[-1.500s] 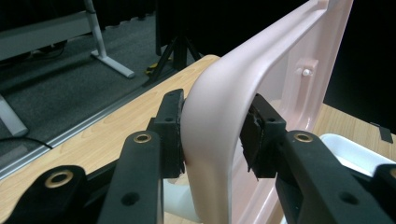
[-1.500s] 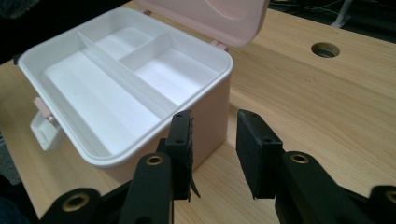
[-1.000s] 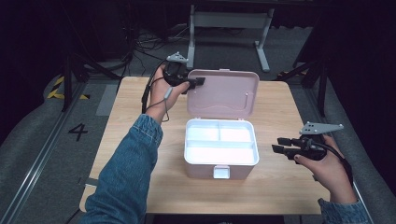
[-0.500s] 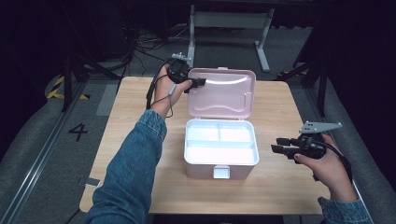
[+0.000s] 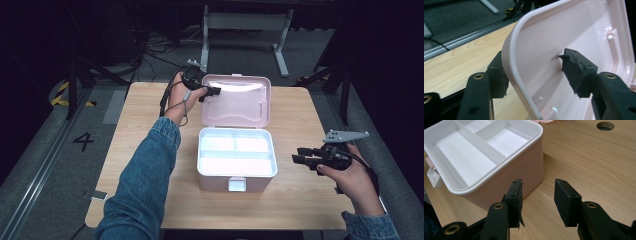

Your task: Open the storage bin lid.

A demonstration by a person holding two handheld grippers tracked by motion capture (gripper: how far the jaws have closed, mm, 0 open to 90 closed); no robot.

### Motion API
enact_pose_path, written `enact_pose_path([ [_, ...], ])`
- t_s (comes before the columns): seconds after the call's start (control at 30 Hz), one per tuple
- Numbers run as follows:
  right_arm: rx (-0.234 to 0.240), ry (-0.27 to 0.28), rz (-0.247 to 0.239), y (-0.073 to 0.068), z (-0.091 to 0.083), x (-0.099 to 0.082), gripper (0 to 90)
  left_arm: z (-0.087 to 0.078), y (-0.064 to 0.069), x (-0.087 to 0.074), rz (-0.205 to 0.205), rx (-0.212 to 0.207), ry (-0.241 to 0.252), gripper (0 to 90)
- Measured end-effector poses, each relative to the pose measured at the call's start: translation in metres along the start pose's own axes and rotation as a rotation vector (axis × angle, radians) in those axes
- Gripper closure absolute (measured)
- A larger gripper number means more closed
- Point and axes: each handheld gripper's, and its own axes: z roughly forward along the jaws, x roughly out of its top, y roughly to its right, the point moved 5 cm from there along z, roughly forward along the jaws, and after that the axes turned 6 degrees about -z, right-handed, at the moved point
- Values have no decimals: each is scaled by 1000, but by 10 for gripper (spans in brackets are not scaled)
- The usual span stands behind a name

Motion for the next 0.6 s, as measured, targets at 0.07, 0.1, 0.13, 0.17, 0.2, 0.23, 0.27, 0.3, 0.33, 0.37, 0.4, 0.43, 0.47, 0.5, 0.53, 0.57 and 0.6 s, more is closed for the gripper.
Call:
enact_pose_path([
  [0.07, 2, -2, 2, 0, 0, -1, 591, 4, -2, -2, -1, 13, -9, 390],
  [0.1, 3, -4, 3, 0, 0, -1, 591, 6, -3, -3, 3, 18, -23, 382],
  [0.13, 4, -6, 5, 1, 1, -2, 591, 7, -4, -5, 1, 20, -29, 374],
  [0.17, 5, -7, 5, 1, 1, -2, 591, 8, -4, -5, 0, 20, -34, 371],
  [0.2, 5, -7, 5, 1, 1, -2, 590, 10, -6, -7, -4, 27, -40, 368],
  [0.23, 5, -6, 7, 1, 0, -2, 590, 11, -8, -9, -7, 27, -50, 364],
  [0.27, 4, -4, 7, 2, 0, -2, 589, 13, -9, -10, -18, 29, -52, 363],
  [0.3, 6, -3, 8, 2, 0, -2, 589, 14, -11, -12, -17, 32, -63, 364],
  [0.33, 7, -3, 9, 1, 0, -2, 588, 16, -13, -14, -34, 36, -73, 367],
  [0.37, 7, -2, 8, 2, 0, -2, 587, 17, -15, -16, -43, 43, -89, 375],
  [0.4, 5, -3, 9, 2, 0, -2, 587, 18, -17, -18, -48, 50, -102, 382],
  [0.43, 6, -4, 12, 2, 0, -3, 587, 20, -19, -20, -48, 59, -114, 390],
  [0.47, 4, -5, 12, 3, 0, -3, 587, 21, -20, -21, -51, 61, -122, 393],
  [0.5, 4, -4, 13, 3, 0, -3, 587, 22, -21, -23, -60, 63, -129, 393],
  [0.53, 5, -3, 15, 3, 0, -3, 587, 24, -22, -24, -61, 60, -131, 390],
  [0.57, 5, -3, 15, 3, 0, -3, 587, 24, -22, -24, -61, 60, -131, 388],
  [0.6, 9, -2, 15, 3, 0, -3, 586, 26, -23, -26, -66, 59, -133, 384],
])
